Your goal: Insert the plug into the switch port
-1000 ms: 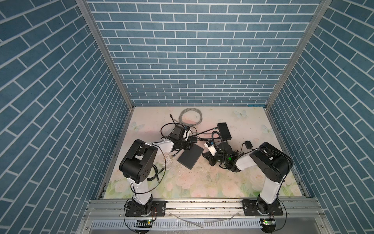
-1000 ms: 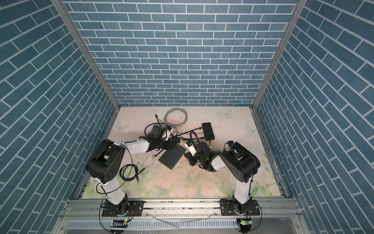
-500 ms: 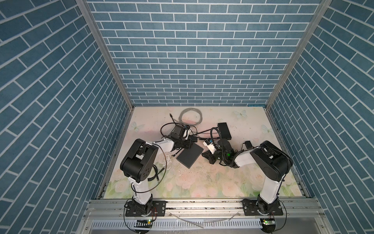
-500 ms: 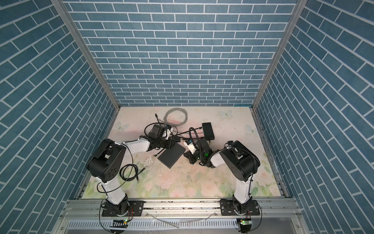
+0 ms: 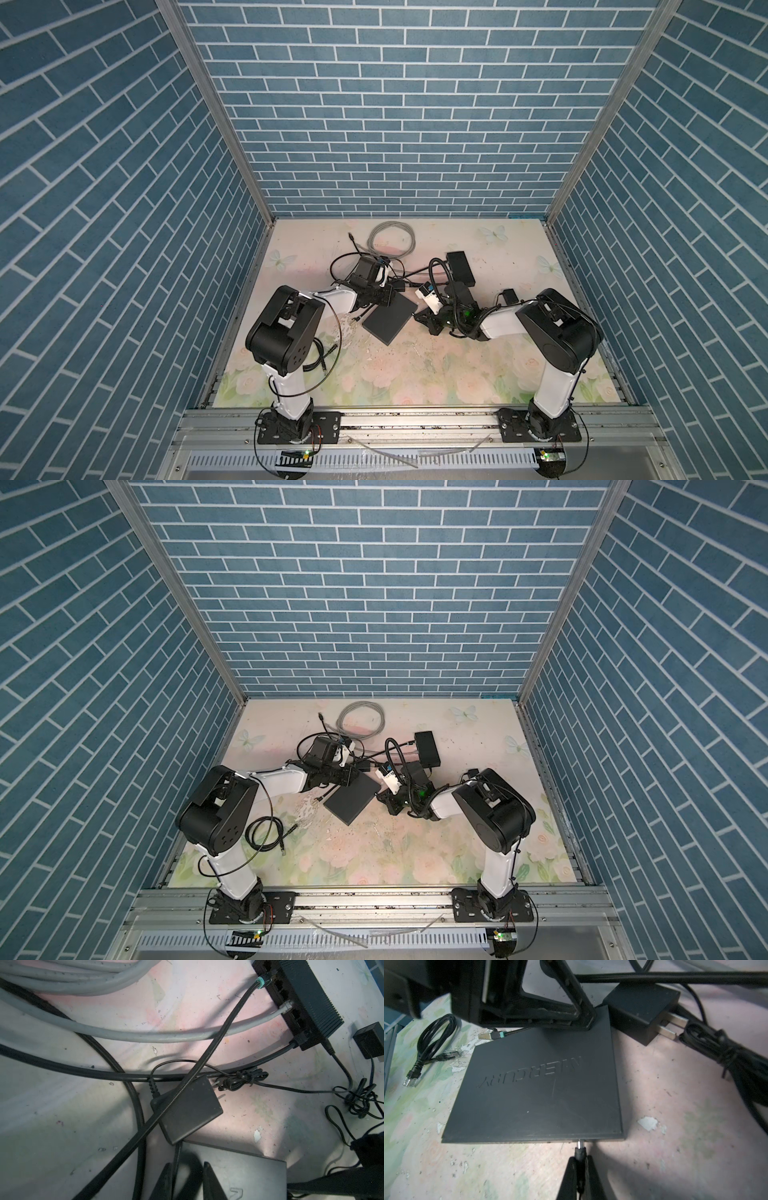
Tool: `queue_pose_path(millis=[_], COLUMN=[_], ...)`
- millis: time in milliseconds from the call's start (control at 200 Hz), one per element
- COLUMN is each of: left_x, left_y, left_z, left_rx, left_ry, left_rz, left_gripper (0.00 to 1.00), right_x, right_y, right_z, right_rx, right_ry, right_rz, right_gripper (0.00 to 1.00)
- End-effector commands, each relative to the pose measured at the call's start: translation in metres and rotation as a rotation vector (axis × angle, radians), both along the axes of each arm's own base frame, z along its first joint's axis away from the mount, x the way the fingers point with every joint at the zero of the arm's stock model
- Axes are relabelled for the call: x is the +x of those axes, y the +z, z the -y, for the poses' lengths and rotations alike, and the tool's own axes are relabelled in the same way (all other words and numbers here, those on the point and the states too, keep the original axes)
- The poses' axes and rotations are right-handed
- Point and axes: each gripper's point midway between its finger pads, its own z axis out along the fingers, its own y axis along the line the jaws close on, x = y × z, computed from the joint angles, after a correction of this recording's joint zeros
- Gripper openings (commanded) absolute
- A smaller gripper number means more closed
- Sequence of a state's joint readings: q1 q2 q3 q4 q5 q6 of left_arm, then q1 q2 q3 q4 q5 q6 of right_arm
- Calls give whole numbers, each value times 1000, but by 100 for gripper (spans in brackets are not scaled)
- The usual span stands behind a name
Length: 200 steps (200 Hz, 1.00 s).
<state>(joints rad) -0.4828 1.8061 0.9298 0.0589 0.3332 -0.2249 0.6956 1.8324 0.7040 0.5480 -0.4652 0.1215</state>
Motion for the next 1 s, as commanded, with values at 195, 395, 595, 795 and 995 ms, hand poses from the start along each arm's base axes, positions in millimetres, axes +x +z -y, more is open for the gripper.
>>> queue_pose_path(millis=[195,395,595,795,995], left_x=[-220,-221,-223,-223,-224], left_y=[-44,-43,-46,-45,-44], left_z=[50,50,50,51,52], left_rx=[-116,-114,-120,-124,-124], left_ry=[-412,-417,-416,-421,-427], left_rz=[-749,-747,-753,-749,-748], left_gripper=[24,24,24,23,22], right_x=[57,62,71,86,100], right_y=[183,195,209,185,197], right_z=[-64,-68,-68,-71,-61], right_rx=[455,480,538,510,552], right_ry=[-32,-18,-41,-108,-166], right_rz=[380,415,348,214,183], right_gripper=[0,0,0,0,0])
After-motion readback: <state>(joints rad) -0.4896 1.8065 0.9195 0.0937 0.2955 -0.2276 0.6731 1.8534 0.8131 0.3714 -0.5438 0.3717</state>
